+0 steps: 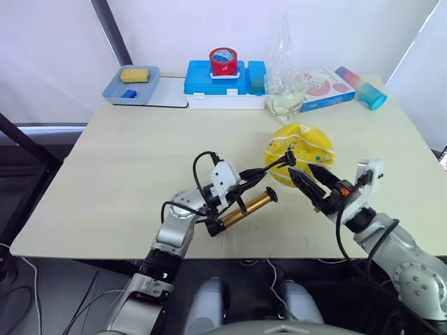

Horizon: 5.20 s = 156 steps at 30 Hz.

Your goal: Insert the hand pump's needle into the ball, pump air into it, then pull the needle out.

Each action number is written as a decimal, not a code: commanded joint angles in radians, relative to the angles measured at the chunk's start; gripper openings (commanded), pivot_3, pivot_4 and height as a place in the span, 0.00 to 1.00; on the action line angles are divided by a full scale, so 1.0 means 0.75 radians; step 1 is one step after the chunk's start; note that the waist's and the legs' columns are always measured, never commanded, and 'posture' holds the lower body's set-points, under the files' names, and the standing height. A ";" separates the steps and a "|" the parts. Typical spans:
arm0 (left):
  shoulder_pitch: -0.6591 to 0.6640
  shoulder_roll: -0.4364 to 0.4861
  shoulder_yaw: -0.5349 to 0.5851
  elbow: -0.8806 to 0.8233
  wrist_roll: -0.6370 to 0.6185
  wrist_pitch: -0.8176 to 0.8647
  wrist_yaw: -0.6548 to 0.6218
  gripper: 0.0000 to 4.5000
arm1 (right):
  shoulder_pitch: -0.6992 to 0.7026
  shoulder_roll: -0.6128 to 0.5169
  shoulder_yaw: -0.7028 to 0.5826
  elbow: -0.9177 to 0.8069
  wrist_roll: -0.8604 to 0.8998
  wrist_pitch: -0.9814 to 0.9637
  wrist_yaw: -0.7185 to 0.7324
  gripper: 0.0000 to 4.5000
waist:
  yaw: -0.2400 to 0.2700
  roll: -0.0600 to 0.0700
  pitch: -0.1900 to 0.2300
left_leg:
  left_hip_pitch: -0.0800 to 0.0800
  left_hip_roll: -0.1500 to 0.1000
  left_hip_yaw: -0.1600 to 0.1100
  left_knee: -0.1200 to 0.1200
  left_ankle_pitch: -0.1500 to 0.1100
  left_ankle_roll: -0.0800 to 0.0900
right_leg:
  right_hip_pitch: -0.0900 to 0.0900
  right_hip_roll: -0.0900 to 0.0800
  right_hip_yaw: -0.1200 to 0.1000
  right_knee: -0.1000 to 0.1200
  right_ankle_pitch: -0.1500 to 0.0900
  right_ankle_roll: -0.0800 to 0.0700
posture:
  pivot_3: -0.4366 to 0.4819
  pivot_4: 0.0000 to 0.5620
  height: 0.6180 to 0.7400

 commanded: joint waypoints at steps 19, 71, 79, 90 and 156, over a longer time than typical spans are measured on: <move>-0.008 -0.030 -0.025 -0.046 -0.019 -0.034 -0.029 0.01 | -0.063 0.139 0.009 0.030 0.085 -0.013 -0.107 1.00 | 0.000 0.000 0.000 | 0.000 0.000 -0.002 0.000 0.000 0.000 | 0.000 0.001 0.000 0.000 0.000 0.000 | 0.48 0.27 0.91; -0.665 -0.055 0.035 0.470 0.010 0.378 -0.021 1.00 | 0.302 -0.545 -0.269 -0.060 -0.270 -0.086 0.381 0.07 | 0.002 0.002 0.001 | -0.004 -0.009 -0.010 0.000 -0.004 0.015 | 0.007 0.028 0.045 -0.015 -0.002 0.007 | 0.48 0.27 0.91; -0.976 -0.173 0.034 0.925 0.120 0.356 0.066 1.00 | 0.284 -0.616 -0.283 -0.086 -0.289 -0.032 0.389 0.07 | 0.004 0.001 0.001 | -0.010 -0.010 -0.014 0.002 -0.004 0.015 | 0.006 0.027 0.041 -0.016 -0.003 0.008 | 0.48 0.27 0.91; -1.137 -0.286 0.081 1.251 0.188 0.281 0.215 0.88 | 0.243 -0.585 -0.276 -0.121 -0.314 0.042 0.279 0.07 | 0.005 0.001 0.001 | -0.020 -0.013 -0.024 0.004 -0.004 0.015 | 0.002 0.027 0.035 -0.016 -0.003 0.009 | 0.48 0.27 0.91; -0.695 -0.409 -0.050 0.399 0.285 0.770 0.553 0.01 | -1.297 -0.511 0.305 1.048 -0.173 1.245 -0.096 0.07 | 0.000 0.003 0.000 | -0.022 -0.016 -0.028 0.010 -0.003 0.015 | 0.003 0.023 0.029 -0.010 0.001 0.014 | 0.48 0.27 0.91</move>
